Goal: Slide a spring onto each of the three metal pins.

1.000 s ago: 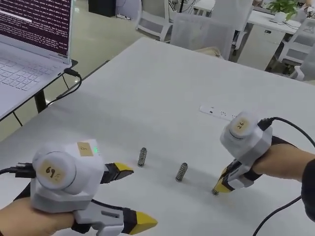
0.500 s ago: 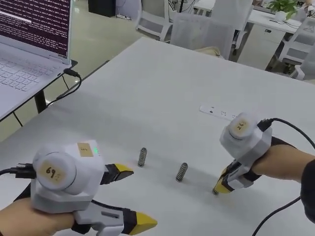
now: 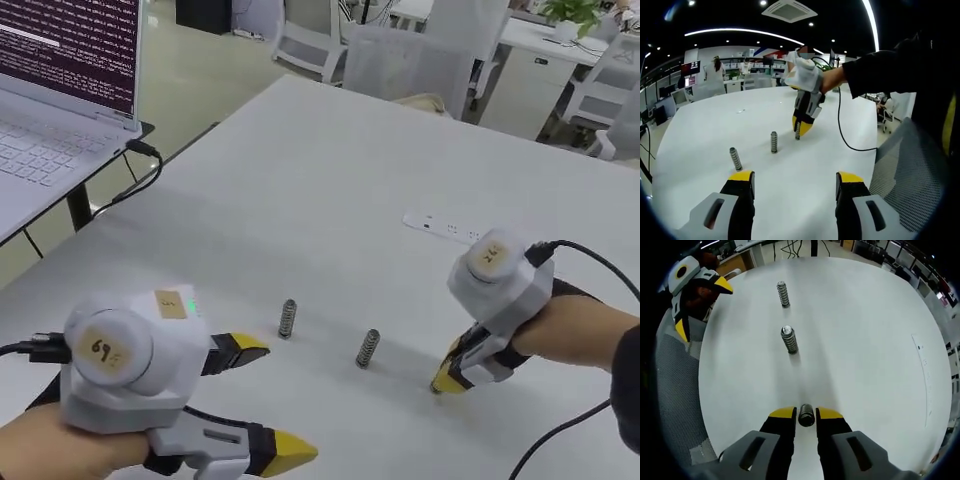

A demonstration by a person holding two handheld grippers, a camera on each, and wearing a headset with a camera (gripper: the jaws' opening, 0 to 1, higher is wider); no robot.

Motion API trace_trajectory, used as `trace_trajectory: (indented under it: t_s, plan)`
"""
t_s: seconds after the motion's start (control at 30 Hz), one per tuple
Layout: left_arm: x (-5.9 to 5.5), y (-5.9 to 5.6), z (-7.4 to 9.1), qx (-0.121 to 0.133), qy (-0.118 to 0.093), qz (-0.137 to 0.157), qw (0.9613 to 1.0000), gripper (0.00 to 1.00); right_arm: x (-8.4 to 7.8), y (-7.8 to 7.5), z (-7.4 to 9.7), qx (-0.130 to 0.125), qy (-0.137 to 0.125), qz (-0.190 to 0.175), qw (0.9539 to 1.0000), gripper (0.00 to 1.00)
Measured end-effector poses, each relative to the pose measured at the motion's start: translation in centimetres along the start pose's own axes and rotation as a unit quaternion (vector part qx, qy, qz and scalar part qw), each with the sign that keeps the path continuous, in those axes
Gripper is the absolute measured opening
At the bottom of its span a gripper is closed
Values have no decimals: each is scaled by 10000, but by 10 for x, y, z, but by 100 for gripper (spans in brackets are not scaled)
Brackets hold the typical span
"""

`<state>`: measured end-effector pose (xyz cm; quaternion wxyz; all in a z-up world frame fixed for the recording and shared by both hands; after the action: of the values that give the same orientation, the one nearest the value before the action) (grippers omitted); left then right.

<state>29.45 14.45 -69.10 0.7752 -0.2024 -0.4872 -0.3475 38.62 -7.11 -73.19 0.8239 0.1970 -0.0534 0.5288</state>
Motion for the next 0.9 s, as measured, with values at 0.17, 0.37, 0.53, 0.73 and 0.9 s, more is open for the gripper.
trace_trajectory:
  t_s: [0.17, 0.37, 0.53, 0.73, 0.9]
  plan:
    - [0, 0, -1, -5, 14, -4, 10000, 62, -2, 1, 1, -18, -86, -35, 10000, 20]
    - [0, -1, -1, -22, 29, -23, 10000, 62, -4, 1, 3, -65, -199, -69, 9998, 27]
    - [0, -1, -2, -24, 39, -32, 10000, 62, -4, 1, 5, -121, -385, -79, 9992, 36]
    - [0, -1, -3, -27, 65, -39, 10000, 62, -11, 2, 4, -147, -510, -171, 9984, 43]
    - [-1, 0, -4, -21, 87, -39, 10000, 62, -16, 5, 2, -153, -672, -242, 9973, 50]
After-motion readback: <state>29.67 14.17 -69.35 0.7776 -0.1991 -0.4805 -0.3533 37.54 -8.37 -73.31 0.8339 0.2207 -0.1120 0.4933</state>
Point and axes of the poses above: the centre of the closed fingertips' face, and the gripper's own axes: z roughly backward along the fingers, y roughly to its left, x roughly out of its top, the point moved 5 cm from there along z, roughly backward along the fingers, and after that the axes turned 15 degrees about x, right-handed, at the moved point
